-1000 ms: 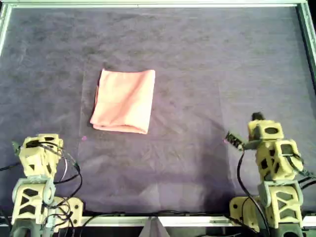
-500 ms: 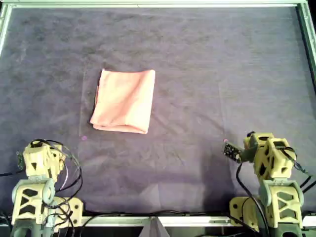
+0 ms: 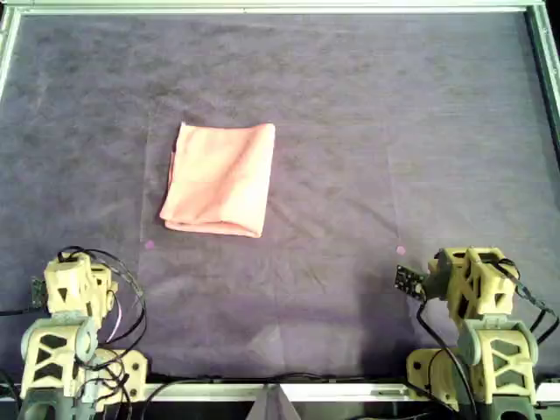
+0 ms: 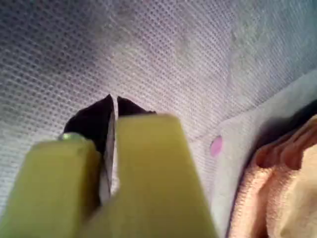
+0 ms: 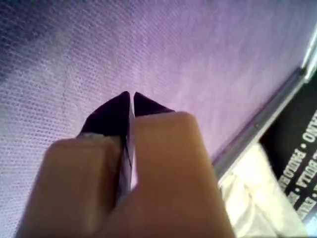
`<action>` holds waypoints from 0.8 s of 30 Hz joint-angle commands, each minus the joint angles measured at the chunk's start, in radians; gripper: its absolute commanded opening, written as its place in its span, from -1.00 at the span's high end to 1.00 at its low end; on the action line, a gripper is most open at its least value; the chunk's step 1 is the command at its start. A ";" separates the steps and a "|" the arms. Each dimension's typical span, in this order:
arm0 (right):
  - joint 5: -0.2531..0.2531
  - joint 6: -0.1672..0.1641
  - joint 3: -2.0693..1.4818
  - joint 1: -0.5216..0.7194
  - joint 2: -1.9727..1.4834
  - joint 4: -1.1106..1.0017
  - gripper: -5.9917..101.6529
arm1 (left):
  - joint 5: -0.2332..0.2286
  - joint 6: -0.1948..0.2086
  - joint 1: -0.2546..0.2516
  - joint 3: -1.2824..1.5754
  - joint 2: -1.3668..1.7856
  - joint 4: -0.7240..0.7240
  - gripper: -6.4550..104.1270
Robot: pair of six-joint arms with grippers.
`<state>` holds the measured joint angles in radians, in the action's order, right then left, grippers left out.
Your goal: Fold a cloth
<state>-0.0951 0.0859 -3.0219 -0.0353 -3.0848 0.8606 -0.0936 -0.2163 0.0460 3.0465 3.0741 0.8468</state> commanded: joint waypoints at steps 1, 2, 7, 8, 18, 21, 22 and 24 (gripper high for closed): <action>0.005 0.003 -0.014 -0.005 -0.043 0.014 0.87 | 0.000 -0.005 0.011 -0.018 0.003 0.002 0.88; 0.005 0.003 -0.014 -0.011 -0.043 0.014 0.87 | 0.006 -0.005 0.011 -0.018 0.002 0.002 0.88; 0.006 0.009 -0.014 -0.012 -0.043 0.014 0.87 | 0.006 -0.005 0.011 -0.018 0.000 0.002 0.88; 0.006 0.009 -0.014 -0.012 -0.043 0.014 0.87 | 0.006 -0.005 0.011 -0.018 0.000 0.002 0.88; 0.006 0.009 -0.014 -0.011 -0.043 0.014 0.87 | 0.006 -0.005 0.012 -0.018 0.000 0.002 0.88; 0.006 0.009 -0.014 -0.011 -0.043 0.014 0.87 | 0.006 -0.005 0.012 -0.018 0.000 0.002 0.88; 0.006 0.009 -0.014 -0.011 -0.043 0.014 0.87 | 0.006 -0.005 0.012 -0.018 0.000 0.002 0.88; 0.006 0.009 -0.014 -0.011 -0.043 0.014 0.87 | 0.006 -0.005 0.012 -0.018 0.000 0.002 0.88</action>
<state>-0.0920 0.0920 -3.0219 -0.0460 -3.0848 0.8606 -0.0936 -0.2163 0.0460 3.0465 3.0741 0.8468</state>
